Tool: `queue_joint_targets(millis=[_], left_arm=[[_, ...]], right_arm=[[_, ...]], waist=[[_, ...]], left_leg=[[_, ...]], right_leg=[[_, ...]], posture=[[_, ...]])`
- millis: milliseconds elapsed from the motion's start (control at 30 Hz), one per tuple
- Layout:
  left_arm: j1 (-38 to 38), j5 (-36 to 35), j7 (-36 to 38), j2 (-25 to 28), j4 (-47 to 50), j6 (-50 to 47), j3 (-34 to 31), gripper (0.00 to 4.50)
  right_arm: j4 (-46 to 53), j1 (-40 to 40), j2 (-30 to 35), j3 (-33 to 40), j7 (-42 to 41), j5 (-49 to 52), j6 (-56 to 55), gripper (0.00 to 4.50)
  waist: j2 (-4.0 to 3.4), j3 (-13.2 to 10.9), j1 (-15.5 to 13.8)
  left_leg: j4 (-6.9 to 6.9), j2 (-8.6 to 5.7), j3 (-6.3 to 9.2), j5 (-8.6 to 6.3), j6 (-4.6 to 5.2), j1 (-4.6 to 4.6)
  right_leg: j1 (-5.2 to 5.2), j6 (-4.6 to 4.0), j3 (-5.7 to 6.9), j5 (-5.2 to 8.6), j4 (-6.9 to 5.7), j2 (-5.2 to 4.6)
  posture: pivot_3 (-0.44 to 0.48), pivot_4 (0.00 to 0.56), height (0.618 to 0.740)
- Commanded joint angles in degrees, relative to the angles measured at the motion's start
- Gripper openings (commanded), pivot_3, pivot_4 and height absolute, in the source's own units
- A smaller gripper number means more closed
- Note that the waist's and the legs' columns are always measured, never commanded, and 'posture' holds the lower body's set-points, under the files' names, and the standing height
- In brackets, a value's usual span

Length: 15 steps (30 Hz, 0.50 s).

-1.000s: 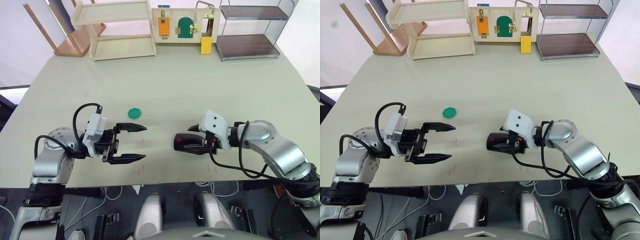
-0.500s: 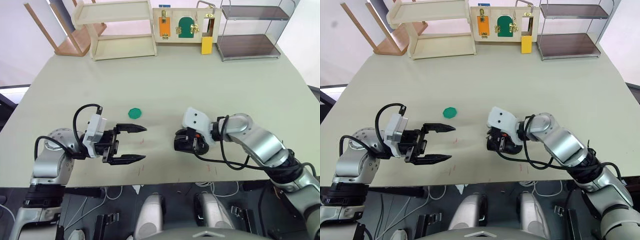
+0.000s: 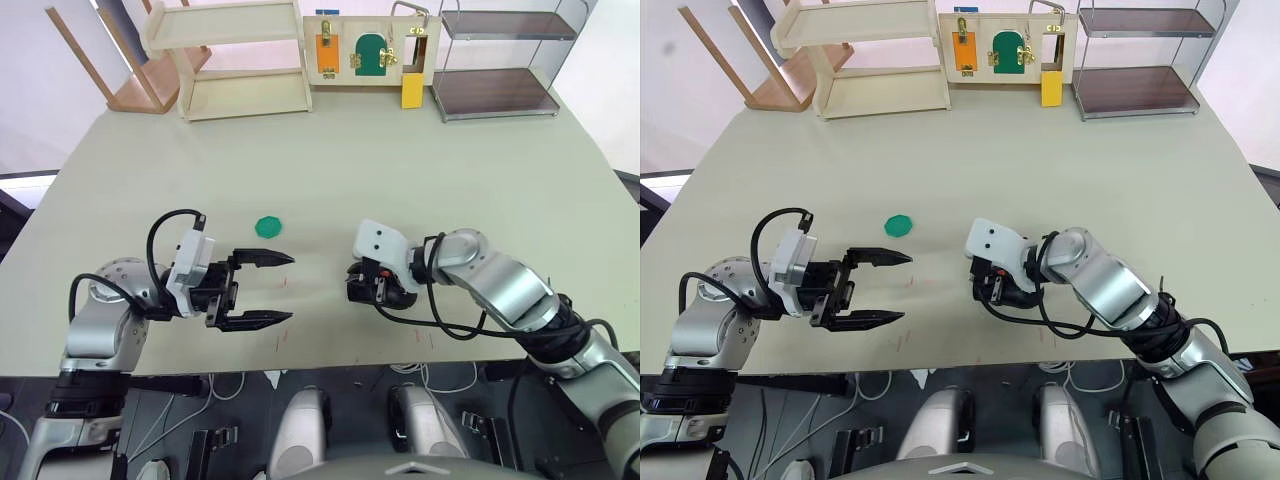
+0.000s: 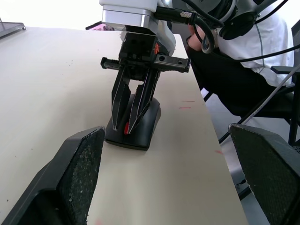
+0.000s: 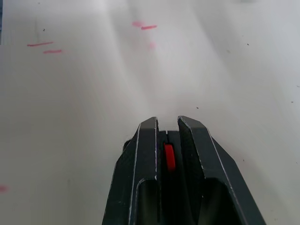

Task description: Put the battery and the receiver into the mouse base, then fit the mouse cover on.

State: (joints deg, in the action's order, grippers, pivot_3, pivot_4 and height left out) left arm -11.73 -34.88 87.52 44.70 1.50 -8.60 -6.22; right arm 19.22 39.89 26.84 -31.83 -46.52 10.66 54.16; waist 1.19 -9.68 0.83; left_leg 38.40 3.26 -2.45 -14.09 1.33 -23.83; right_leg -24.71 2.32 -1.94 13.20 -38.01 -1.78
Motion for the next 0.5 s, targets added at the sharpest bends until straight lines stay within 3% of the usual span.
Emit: queue_joint_targets(millis=[33, 500], left_arm=[[0.2, -0.6, 0.1, 0.5, 1.6, 0.0, -1.0, 4.50], [0.1, -0.5, 0.2, 0.5, 1.5, 0.0, -0.9, 4.50]], right_arm=[[1.1, 0.9, 0.1, 0.6, 0.4, -0.5, -0.3, 0.71], [0.8, 1.5, 1.3, -3.5, 0.1, -2.0, 4.4, 0.71]], waist=[[0.00, 0.0, 0.0], [0.00, 0.0, -0.1]], left_leg=[[0.00, 0.00, 0.00, 0.00, 0.00, 0.00], [0.00, 0.00, 0.00, 0.00, 0.00, 0.00]], right_leg=[[0.00, 0.00, 0.00, 0.00, 0.00, 0.00], [-0.01, 0.00, 0.00, 0.00, 0.00, 0.00]], posture=[[0.000, 0.150, 0.740], [0.000, 0.150, 0.740]])
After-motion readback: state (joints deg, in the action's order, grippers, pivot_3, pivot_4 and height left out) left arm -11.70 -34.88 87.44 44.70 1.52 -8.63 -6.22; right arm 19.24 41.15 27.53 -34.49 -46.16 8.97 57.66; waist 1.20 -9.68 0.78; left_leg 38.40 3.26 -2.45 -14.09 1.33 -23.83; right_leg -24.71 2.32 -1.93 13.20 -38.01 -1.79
